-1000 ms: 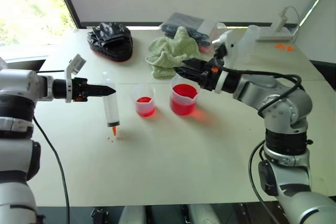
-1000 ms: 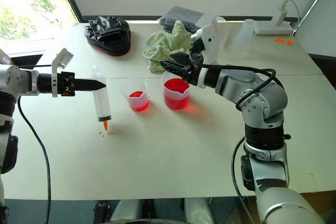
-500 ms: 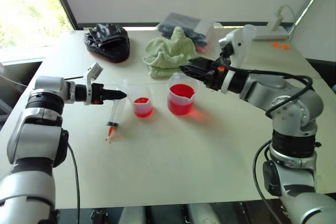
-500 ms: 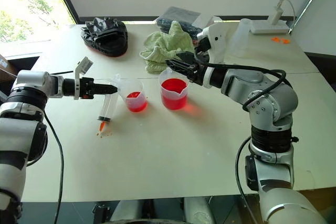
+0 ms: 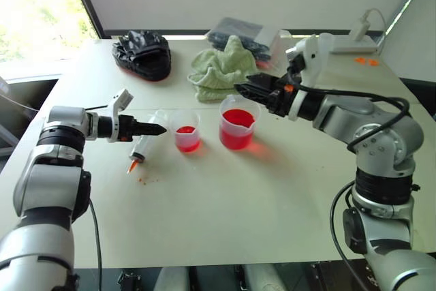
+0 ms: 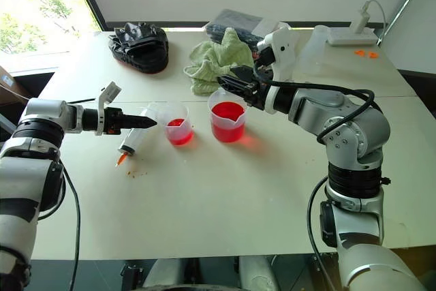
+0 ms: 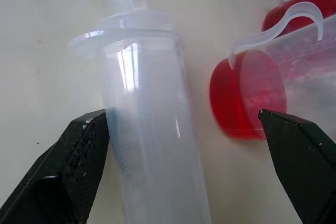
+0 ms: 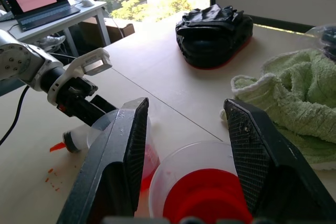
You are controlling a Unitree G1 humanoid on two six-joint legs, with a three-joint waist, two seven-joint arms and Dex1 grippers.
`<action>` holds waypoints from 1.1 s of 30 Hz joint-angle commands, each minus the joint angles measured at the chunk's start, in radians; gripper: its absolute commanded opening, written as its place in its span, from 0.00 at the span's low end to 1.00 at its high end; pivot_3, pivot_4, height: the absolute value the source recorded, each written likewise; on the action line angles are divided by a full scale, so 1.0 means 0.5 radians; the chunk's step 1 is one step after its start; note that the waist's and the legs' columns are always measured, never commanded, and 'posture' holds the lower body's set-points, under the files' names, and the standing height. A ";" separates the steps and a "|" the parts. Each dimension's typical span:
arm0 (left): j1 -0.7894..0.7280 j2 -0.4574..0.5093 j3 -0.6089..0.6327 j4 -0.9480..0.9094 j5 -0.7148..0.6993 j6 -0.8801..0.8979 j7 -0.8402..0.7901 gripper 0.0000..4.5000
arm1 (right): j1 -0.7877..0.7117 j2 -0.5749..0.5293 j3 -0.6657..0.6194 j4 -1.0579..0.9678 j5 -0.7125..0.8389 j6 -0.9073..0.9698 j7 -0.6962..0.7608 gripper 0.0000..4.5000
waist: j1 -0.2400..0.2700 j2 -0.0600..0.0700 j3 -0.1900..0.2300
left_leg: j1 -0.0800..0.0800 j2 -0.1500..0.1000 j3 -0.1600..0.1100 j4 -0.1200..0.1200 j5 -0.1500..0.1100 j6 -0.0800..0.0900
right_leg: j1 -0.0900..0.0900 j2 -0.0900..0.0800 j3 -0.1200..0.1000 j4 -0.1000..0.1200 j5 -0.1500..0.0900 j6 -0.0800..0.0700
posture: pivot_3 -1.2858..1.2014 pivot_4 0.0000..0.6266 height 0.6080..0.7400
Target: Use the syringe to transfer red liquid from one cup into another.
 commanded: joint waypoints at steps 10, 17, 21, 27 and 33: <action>-0.038 0.152 0.338 -0.492 -0.214 0.295 -0.034 0.99 | -0.100 -0.154 -0.040 0.043 0.003 -0.067 0.142 0.53 | 0.000 0.000 0.000 | -0.001 0.000 0.000 0.000 0.000 0.000 | -0.002 0.000 0.000 0.008 0.000 0.000 | 0.52 0.24 1.00; 0.117 0.276 0.502 -1.305 -0.498 0.575 0.003 0.99 | -0.135 -0.335 0.051 0.168 -0.071 -0.178 0.407 0.53 | -0.003 0.000 0.000 | -0.001 0.000 -0.001 0.000 0.000 0.000 | -0.002 0.000 0.000 0.013 0.000 0.000 | 0.52 0.24 1.00; 0.337 0.366 0.568 -1.777 -0.619 0.555 0.034 0.99 | -0.133 -0.562 0.166 0.366 -0.224 -0.381 0.732 0.53 | -0.003 0.000 0.001 | 0.001 -0.001 -0.001 0.000 0.000 0.000 | -0.002 0.000 0.001 0.015 0.000 0.000 | 0.52 0.24 1.00; 0.791 0.573 0.754 -2.468 -0.736 0.455 0.115 0.99 | -0.091 -0.924 0.411 0.527 -0.466 -0.741 1.354 0.53 | -0.001 0.000 0.001 | 0.000 0.000 -0.001 -0.001 -0.001 0.001 | -0.002 0.000 0.002 0.012 0.000 0.000 | 0.52 0.24 1.00; 1.147 0.698 1.097 -2.732 -0.885 0.449 0.206 0.99 | -0.105 -1.044 0.468 0.545 -0.538 -0.866 1.673 0.53 | 0.008 0.000 0.001 | 0.000 0.000 -0.001 0.000 -0.003 0.006 | -0.002 0.000 0.002 0.005 0.000 0.000 | 0.52 0.24 1.00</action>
